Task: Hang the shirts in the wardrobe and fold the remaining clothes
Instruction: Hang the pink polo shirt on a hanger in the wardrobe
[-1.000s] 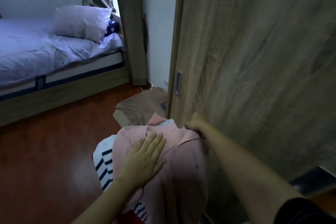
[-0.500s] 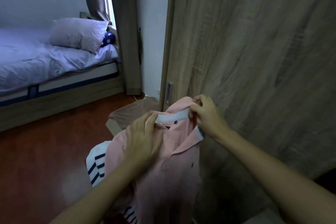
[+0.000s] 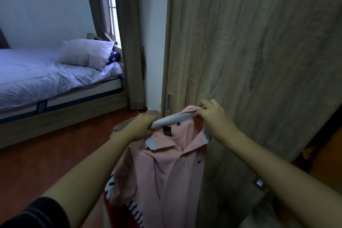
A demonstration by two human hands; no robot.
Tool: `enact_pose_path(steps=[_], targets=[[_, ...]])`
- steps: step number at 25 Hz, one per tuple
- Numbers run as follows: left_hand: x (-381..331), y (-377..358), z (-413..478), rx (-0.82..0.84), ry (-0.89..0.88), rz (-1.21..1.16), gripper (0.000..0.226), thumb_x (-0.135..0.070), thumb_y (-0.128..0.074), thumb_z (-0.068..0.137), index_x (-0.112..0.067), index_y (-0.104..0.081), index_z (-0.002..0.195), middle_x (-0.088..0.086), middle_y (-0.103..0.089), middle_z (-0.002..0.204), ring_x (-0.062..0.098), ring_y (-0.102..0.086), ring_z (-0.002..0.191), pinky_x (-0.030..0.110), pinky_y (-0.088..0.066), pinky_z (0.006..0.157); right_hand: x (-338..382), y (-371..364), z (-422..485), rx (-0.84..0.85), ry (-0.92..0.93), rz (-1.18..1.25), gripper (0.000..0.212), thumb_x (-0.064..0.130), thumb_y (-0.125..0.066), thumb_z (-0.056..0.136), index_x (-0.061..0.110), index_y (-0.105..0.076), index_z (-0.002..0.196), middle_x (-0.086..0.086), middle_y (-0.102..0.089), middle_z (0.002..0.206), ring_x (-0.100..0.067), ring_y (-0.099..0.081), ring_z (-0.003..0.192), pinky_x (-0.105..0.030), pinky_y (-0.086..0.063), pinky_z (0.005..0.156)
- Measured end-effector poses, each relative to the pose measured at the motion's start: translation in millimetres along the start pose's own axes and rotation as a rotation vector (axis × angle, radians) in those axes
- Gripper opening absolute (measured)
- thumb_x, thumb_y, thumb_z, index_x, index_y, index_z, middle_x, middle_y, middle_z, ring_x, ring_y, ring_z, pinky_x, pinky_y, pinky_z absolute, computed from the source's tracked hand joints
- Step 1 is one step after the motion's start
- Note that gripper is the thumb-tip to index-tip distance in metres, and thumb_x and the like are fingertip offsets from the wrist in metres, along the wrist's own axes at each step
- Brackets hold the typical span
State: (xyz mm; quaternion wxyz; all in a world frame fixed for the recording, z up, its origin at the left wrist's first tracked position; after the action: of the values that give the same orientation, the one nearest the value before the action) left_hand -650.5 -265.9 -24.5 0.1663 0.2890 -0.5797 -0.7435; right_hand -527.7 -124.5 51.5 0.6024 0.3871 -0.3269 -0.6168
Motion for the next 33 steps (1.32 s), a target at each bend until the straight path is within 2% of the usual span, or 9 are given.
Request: enact_pose_path(steps=[4, 9, 14, 16, 21, 24, 26, 30, 33], targets=[[18.7, 42.2, -33.4, 0.000, 0.142, 0.259, 0.041, -0.008, -0.057, 0.079, -0.013, -0.048, 0.119, 0.013, -0.043, 0.114, 0.036, -0.051, 0.101, 0.042, -0.044, 0.078, 9.7, 5.3, -31.5, 0.324, 0.000, -0.227, 0.029, 0.004, -0.047, 0.089, 0.005, -0.055, 0.117, -0.013, -0.046, 0.121, -0.032, -0.049, 0.109, -0.039, -0.046, 0.088], [-33.8, 96.4, -83.4, -0.052, 0.161, 0.199, 0.034, -0.002, -0.060, 0.074, -0.003, -0.047, 0.105, 0.025, -0.053, 0.106, 0.042, -0.057, 0.093, 0.041, -0.045, 0.075, 5.5, 79.4, -68.7, 0.315, -0.226, -0.191, 0.031, 0.022, -0.056, 0.085, 0.012, -0.060, 0.115, -0.011, -0.045, 0.118, -0.032, -0.052, 0.112, -0.038, -0.044, 0.078], [-120.6, 163.4, -132.5, -0.148, -0.035, -0.226, 0.026, -0.015, -0.077, 0.074, -0.018, -0.060, 0.094, -0.006, -0.061, 0.074, 0.002, -0.056, 0.064, 0.018, -0.042, 0.060, -32.3, 157.7, -123.8, 0.198, -0.518, -0.108, 0.035, 0.014, -0.066, 0.074, 0.006, -0.066, 0.107, -0.016, -0.050, 0.116, -0.038, -0.055, 0.110, -0.038, -0.049, 0.087], [-168.0, 166.9, -149.0, -0.233, -0.123, -0.162, 0.027, -0.021, -0.072, 0.081, -0.020, -0.058, 0.104, -0.005, -0.059, 0.074, 0.010, -0.054, 0.066, 0.008, -0.034, 0.058, -37.8, 163.9, -154.3, 0.283, -0.619, -0.045, 0.050, 0.015, -0.073, 0.070, 0.002, -0.059, 0.117, -0.018, -0.044, 0.126, -0.037, -0.051, 0.116, -0.036, -0.046, 0.089], [-212.2, 167.4, -159.3, -0.427, -0.070, -0.054, 0.029, 0.002, -0.057, 0.078, -0.019, -0.046, 0.096, 0.007, -0.052, 0.078, 0.032, -0.055, 0.079, 0.028, -0.030, 0.063, -46.0, 197.3, -211.9, 0.490, -0.633, -0.029, 0.029, 0.019, -0.071, 0.076, 0.006, -0.071, 0.102, -0.013, -0.069, 0.102, -0.026, -0.068, 0.089, -0.029, -0.055, 0.072], [-245.7, 158.9, -166.5, -0.530, -0.206, -0.034, 0.021, 0.005, -0.054, 0.065, -0.010, -0.064, 0.077, 0.018, -0.054, 0.111, 0.031, -0.055, 0.096, 0.032, -0.043, 0.077, -69.2, 238.9, -240.8, 0.471, -0.712, -0.014, 0.023, 0.008, -0.066, 0.078, 0.006, -0.071, 0.100, -0.013, -0.072, 0.096, -0.024, -0.070, 0.081, -0.029, -0.056, 0.069], [-270.8, 139.3, -168.0, -0.476, -0.171, 0.062, 0.018, -0.007, -0.054, 0.068, -0.015, -0.070, 0.070, 0.010, -0.060, 0.105, 0.032, -0.058, 0.093, 0.033, -0.045, 0.071, -72.9, 248.2, -262.2, 0.502, -0.698, 0.024, 0.027, 0.005, -0.059, 0.081, 0.003, -0.070, 0.106, -0.015, -0.071, 0.103, -0.025, -0.067, 0.088, -0.028, -0.050, 0.067], [-302.0, 153.3, -172.0, -0.750, 0.088, -0.035, 0.020, -0.004, -0.055, 0.075, -0.007, -0.068, 0.089, 0.017, -0.060, 0.099, 0.039, -0.058, 0.091, 0.042, -0.043, 0.072, -66.7, 256.3, -296.9, 0.480, -0.642, -0.039, 0.032, 0.012, -0.065, 0.075, 0.005, -0.064, 0.106, -0.009, -0.055, 0.103, -0.027, -0.060, 0.097, -0.026, -0.045, 0.066], [-347.1, 102.6, -150.1, -0.509, 0.021, 0.042, 0.027, -0.007, -0.049, 0.084, -0.001, -0.048, 0.110, 0.020, -0.044, 0.112, 0.042, -0.054, 0.097, 0.050, -0.043, 0.074, -75.4, 271.4, -325.2, 0.425, -0.739, -0.050, 0.025, 0.017, -0.066, 0.075, 0.011, -0.067, 0.099, -0.006, -0.050, 0.099, -0.024, -0.058, 0.085, -0.022, -0.043, 0.058]])
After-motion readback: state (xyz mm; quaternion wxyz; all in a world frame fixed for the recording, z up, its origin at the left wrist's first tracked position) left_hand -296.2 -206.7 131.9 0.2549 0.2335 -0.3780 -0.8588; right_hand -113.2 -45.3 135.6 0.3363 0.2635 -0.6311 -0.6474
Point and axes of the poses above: each hand's wrist, its own z-axis towards the middle knuckle, its own y-axis out of the back of the hand, x = y × z, the point moved 8 cm from there along z, towards the middle knuckle
